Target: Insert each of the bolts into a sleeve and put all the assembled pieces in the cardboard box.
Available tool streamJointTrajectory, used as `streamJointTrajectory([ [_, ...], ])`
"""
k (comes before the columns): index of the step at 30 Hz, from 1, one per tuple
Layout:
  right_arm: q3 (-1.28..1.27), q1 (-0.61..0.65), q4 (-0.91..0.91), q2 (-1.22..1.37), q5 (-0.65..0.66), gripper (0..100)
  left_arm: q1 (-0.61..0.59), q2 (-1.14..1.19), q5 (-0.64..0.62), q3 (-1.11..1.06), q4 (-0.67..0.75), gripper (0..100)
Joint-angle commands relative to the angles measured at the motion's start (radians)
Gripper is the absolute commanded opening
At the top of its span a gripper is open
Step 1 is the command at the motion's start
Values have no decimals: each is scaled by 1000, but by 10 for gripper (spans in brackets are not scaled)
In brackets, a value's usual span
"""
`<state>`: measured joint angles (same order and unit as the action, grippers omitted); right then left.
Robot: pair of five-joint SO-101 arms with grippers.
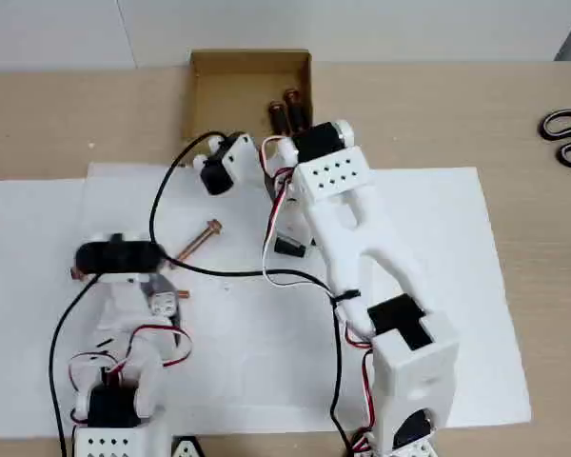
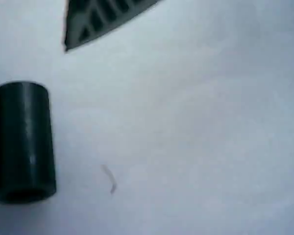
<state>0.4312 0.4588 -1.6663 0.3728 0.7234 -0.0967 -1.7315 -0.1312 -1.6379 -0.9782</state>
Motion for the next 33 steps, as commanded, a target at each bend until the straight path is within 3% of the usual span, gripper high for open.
streamJointTrajectory([
  [1, 3, 2, 16, 5, 11, 145, -104, -9, 0, 5, 32, 6],
  [33, 3, 54, 81, 245, 9, 143, -133, -9, 0, -10, 77, 6],
])
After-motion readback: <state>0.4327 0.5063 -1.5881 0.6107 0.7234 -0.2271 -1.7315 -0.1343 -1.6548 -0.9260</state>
